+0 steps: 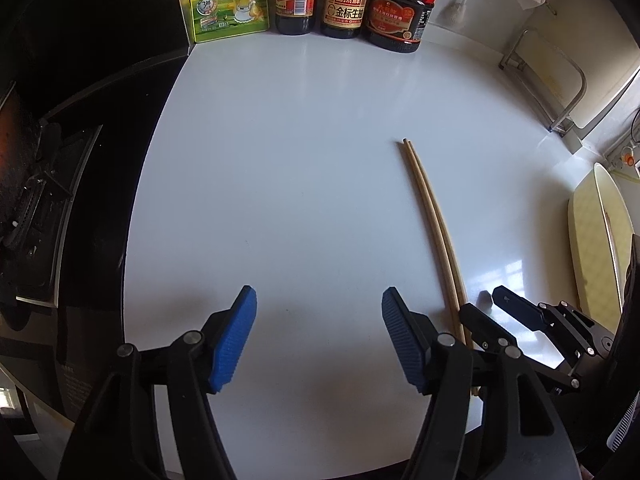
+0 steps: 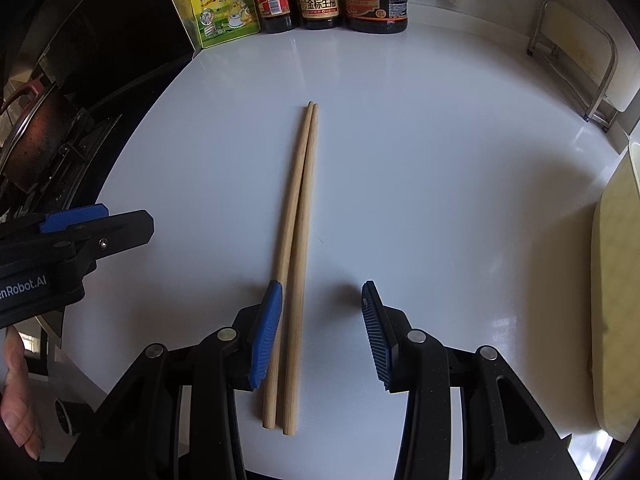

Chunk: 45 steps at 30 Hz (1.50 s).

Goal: Organize utensils
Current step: 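Close the right tool on one chopstick while the left tool grasps the other chopstick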

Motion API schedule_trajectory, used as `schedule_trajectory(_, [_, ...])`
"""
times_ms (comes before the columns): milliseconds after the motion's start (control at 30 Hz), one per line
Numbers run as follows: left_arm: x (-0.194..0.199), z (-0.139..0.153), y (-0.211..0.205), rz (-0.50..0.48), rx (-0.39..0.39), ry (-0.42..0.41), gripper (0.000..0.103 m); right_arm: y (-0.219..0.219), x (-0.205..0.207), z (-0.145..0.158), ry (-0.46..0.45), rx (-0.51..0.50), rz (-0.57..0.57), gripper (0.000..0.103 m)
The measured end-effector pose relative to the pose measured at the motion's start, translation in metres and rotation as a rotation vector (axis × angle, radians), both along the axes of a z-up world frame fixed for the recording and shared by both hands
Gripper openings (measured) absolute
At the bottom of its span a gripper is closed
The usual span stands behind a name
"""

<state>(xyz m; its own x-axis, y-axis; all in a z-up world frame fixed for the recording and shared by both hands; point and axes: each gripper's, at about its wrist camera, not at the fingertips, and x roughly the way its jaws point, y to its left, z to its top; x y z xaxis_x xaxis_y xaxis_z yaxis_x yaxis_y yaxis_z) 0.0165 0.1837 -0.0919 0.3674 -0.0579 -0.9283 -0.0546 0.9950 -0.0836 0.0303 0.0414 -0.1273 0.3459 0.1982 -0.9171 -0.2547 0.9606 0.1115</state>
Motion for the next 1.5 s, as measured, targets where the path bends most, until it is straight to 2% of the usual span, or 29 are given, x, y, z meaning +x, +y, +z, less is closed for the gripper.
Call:
schedule_trajectory(667, [-0.001,0.0,-0.007,-0.007,0.006,0.006,0.064,0.0,-0.003,-0.002,-0.022,-0.013,0.017,0.04])
schedule_trajectory(1200, [-0.001,0.0,-0.006,-0.007,0.004,0.009,0.064,-0.01,-0.002,-0.005,-0.022,-0.019,-0.011,0.04])
schedule_trajectory(1500, [0.0,-0.003,-0.009,-0.008,0.005,0.019,0.064,0.004,-0.004,-0.008,-0.034,-0.044,0.039,0.039])
